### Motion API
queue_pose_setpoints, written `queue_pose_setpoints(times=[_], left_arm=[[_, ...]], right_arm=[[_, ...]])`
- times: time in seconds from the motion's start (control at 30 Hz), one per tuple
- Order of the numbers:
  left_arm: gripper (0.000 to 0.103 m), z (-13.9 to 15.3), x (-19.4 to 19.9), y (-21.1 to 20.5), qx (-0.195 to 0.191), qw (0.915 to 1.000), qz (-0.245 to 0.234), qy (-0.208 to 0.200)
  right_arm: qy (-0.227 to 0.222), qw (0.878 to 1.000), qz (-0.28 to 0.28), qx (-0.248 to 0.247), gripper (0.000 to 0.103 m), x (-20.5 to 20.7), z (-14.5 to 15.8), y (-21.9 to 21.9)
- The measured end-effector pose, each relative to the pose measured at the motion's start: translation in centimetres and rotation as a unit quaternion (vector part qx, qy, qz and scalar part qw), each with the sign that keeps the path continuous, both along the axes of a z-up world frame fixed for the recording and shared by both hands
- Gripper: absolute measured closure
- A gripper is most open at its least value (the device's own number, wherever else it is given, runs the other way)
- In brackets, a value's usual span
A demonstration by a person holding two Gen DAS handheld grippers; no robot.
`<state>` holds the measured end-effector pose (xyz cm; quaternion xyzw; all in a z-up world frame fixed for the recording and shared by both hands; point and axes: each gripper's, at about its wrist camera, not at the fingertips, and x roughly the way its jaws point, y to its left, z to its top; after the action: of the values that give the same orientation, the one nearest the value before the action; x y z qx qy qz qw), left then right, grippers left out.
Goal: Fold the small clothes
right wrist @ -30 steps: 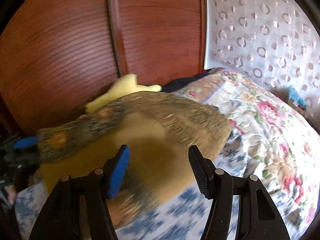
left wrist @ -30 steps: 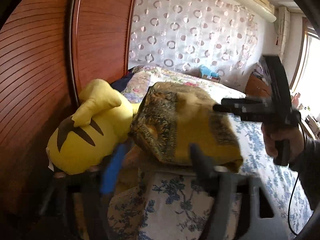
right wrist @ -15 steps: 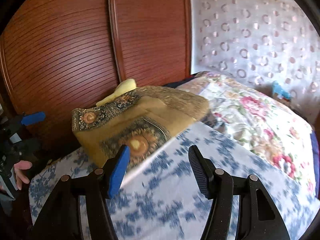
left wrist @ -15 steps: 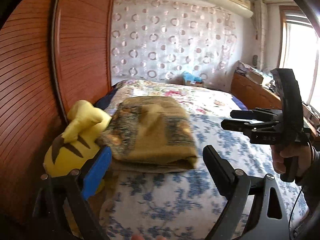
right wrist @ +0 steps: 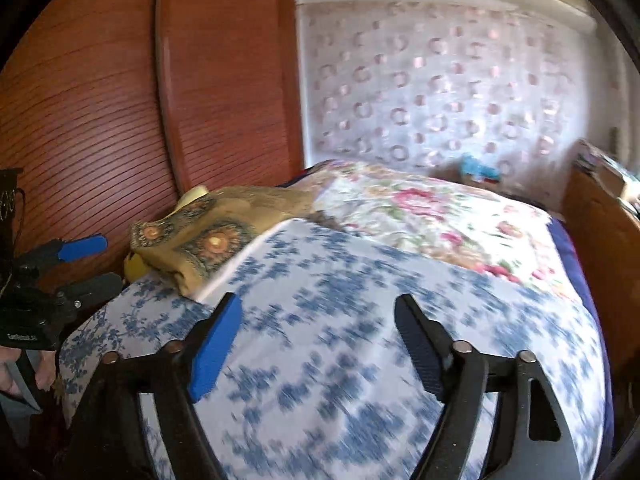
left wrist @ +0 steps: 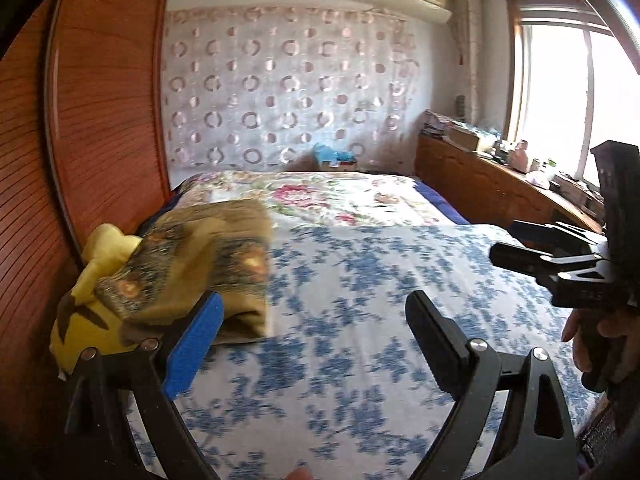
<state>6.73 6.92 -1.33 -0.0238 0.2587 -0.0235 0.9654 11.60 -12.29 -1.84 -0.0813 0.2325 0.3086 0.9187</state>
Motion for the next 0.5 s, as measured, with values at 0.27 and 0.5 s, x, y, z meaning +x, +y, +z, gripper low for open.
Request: queue_pose_setpoints(times=[0.27,0.5], left_arm=[[0.01,2.4,-0.3,-4.0,0.006,0.9995,-0.018,-0.026],[0.01,3.7,-0.5,-6.2,0.023,0.9986,-0.026,-0.04]], right_arm=[[-0.041,0.993,-0.102,0.038,0.016,-6.0,2.3,-6.5],[-0.066,0.984,-0.152,0.063,0.017,-10.1,3.4,-9.3]])
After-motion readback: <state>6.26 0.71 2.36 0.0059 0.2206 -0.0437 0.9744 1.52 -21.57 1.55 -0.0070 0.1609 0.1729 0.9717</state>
